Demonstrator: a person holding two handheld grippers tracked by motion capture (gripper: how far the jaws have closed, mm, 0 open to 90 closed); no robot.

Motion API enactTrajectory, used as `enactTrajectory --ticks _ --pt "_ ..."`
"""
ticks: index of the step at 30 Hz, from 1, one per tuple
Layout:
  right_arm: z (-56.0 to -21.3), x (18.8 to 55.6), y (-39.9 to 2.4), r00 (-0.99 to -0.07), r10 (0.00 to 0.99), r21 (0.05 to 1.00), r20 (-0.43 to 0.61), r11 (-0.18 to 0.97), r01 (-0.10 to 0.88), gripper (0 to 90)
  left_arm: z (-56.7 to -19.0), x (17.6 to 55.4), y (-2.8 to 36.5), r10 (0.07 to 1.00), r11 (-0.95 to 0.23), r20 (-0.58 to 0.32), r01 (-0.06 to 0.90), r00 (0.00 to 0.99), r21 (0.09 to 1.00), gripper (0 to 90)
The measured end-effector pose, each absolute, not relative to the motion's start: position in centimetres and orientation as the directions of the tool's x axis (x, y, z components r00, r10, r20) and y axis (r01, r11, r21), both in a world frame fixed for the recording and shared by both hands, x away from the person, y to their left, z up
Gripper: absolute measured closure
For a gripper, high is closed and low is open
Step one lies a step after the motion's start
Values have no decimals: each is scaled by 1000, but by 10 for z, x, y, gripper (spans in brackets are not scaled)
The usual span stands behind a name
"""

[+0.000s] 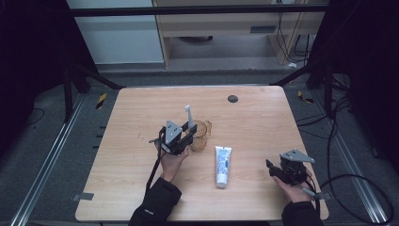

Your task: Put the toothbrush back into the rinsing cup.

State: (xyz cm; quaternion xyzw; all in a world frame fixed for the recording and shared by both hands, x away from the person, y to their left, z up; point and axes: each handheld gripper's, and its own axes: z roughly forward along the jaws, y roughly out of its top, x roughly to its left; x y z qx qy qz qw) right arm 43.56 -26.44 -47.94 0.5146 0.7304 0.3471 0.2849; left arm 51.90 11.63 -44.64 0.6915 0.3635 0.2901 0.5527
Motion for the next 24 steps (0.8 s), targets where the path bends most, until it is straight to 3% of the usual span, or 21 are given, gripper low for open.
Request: enactTrajectory --ticks 11,24 --pt "-479 435 -265 -306 950 800 -58 228 554 398 -448 517 116 818 -155 17 193 575 969 625" --pt "-479 435 -264 -305 951 800 -55 225 556 395 -445 515 121 812 -176 18 215 584 961 518"
